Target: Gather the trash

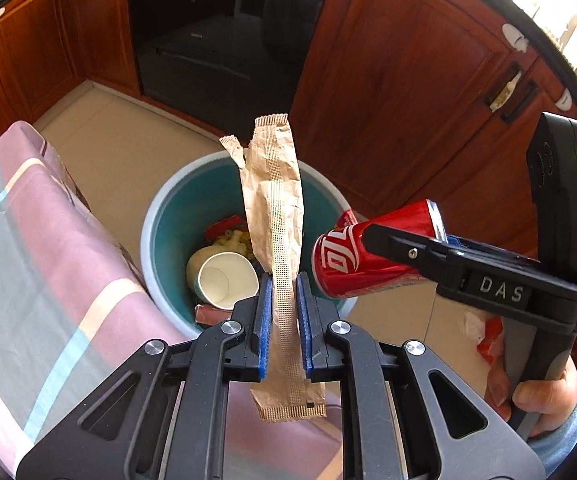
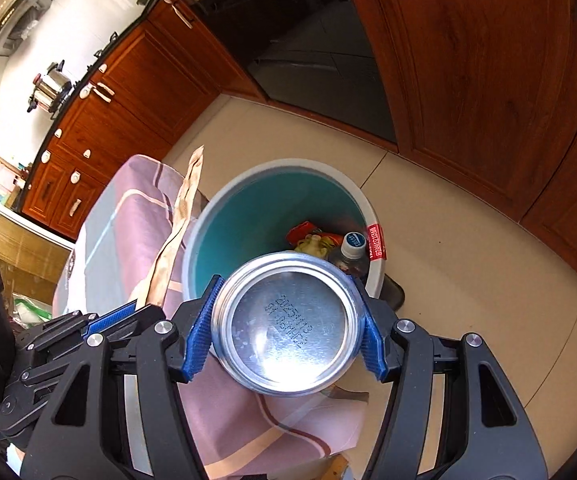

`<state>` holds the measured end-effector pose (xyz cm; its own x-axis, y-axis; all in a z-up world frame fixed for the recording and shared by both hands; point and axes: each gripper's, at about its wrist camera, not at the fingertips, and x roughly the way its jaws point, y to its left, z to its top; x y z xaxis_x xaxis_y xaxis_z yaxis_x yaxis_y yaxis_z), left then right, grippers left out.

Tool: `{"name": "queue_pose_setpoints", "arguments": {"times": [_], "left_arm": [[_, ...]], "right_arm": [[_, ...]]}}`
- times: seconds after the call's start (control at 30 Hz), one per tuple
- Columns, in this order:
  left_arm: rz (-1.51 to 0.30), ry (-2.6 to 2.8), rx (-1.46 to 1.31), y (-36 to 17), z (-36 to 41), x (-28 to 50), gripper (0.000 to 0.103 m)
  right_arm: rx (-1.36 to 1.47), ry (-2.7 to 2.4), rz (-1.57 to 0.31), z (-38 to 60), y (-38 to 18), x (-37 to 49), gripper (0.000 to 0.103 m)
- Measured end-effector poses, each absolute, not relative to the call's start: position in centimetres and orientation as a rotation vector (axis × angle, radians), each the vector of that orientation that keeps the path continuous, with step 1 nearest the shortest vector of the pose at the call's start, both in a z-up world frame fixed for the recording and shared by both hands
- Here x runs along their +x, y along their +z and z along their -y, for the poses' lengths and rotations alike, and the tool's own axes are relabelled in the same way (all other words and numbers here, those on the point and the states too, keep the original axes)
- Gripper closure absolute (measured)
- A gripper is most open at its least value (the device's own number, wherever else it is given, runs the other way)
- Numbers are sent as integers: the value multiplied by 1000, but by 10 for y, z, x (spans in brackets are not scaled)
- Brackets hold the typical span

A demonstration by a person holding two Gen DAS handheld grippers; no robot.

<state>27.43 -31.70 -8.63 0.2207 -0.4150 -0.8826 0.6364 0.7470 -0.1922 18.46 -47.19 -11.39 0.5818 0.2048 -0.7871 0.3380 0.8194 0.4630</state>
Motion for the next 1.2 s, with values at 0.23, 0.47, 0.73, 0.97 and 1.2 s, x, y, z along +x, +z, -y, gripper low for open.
{"name": "queue_pose_setpoints", "arguments": {"times": [0.23,0.47,0.73,0.97,1.2], "left_arm": [[-1171,-733,220,-107,331,294,88],[-1181,-723,177,-112,333,305,48],[-1194,-684,126,-110,318,311,24],[-1190,-636,132,-101,305,299,6],[-1112,-556,248,-79,297,273,4]], "right_arm": [[611,-84,-1005,471,-130,205,45],[605,-64,-1016,466,-133,221,44],[619,-50,-995,462,-127,225,22],[672,-81,-1024,464,-130,219,12],[683,-96,-1033,463,-124,203,7]]}}
